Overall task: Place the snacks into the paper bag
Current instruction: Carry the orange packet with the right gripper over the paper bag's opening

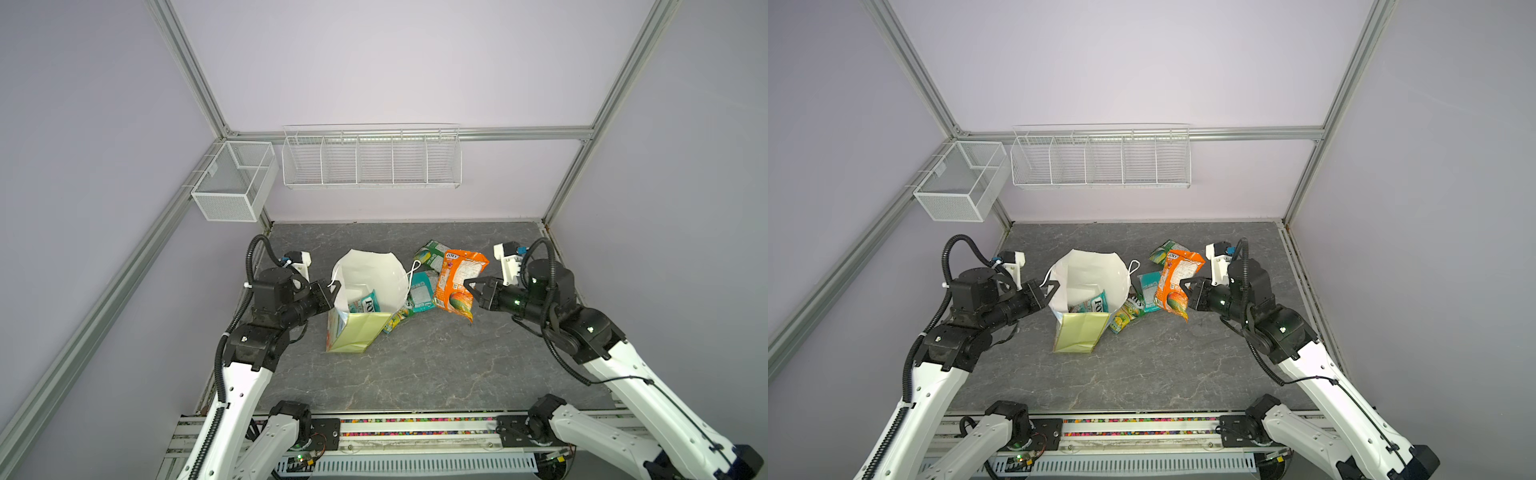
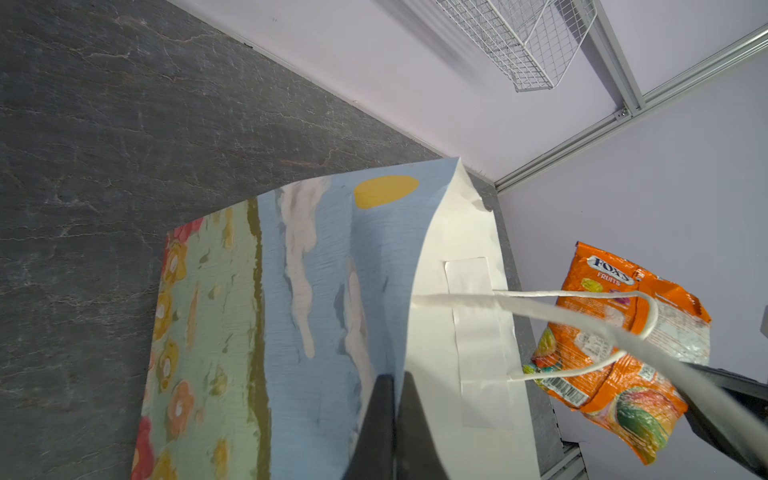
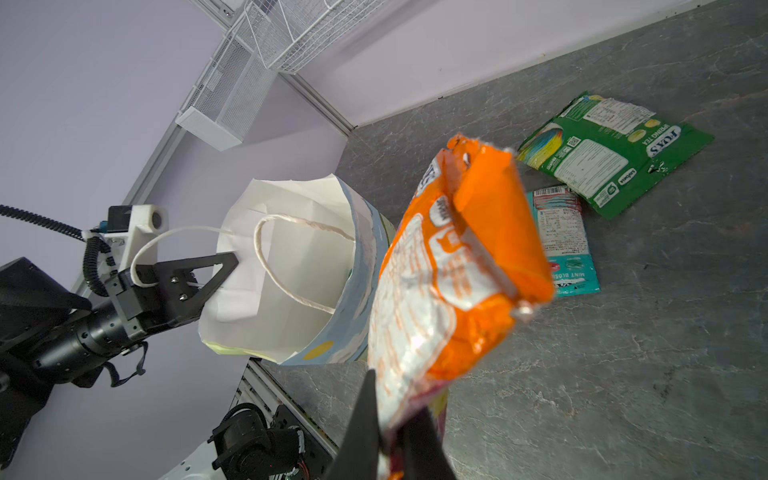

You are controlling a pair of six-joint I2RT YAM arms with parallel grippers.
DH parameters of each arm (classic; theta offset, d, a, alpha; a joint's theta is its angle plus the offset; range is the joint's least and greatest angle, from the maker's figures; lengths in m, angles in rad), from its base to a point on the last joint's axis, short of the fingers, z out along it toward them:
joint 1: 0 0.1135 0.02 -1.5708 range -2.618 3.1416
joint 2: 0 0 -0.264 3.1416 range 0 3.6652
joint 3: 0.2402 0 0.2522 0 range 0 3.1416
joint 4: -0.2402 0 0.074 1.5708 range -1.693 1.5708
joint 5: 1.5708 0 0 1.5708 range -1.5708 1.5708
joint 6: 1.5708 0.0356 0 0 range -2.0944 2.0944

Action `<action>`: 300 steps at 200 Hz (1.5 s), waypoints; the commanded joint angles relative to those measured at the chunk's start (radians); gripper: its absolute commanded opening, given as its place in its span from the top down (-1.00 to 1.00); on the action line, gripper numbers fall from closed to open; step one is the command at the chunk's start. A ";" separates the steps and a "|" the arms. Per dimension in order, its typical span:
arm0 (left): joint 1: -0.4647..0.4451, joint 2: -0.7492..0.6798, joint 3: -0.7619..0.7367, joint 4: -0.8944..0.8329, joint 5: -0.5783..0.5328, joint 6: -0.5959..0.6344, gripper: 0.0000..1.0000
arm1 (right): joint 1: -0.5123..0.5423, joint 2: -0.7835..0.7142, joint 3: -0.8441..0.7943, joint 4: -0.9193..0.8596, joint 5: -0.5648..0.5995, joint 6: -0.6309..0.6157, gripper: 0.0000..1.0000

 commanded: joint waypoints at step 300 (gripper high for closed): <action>-0.003 -0.032 -0.004 0.039 0.031 -0.024 1.00 | 0.218 0.145 0.286 0.175 -0.005 -0.079 0.86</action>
